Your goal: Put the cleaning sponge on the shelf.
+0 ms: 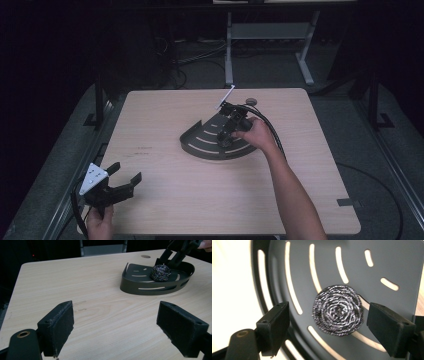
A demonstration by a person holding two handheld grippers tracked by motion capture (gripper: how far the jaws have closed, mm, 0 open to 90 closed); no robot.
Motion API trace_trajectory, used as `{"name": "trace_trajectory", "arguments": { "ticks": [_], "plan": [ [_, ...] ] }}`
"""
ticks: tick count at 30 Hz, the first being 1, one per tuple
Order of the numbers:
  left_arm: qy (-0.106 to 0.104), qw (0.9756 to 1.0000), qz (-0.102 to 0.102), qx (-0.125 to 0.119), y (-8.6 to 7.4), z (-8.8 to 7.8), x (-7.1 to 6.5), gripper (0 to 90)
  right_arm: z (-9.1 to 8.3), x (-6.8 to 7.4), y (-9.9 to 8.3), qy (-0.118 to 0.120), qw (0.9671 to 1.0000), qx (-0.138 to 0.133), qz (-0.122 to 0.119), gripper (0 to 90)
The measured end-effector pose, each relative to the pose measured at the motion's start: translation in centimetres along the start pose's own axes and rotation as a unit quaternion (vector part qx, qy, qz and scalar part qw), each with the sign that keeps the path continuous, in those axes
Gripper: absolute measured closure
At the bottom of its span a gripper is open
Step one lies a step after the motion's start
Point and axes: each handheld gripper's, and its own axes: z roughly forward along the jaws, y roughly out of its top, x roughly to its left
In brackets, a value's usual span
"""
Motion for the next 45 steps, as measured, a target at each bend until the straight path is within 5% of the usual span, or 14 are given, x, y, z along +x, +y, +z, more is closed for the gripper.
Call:
{"name": "trace_trajectory", "arguments": {
  "ticks": [45],
  "plan": [
    [-0.003, 1.0, 0.004, 0.001, 0.1, 0.0, -0.3, 13.7, -3.3, 1.9, -4.2, 0.01, 0.9996, -0.027, -0.008, 17.7]
  ]
}}
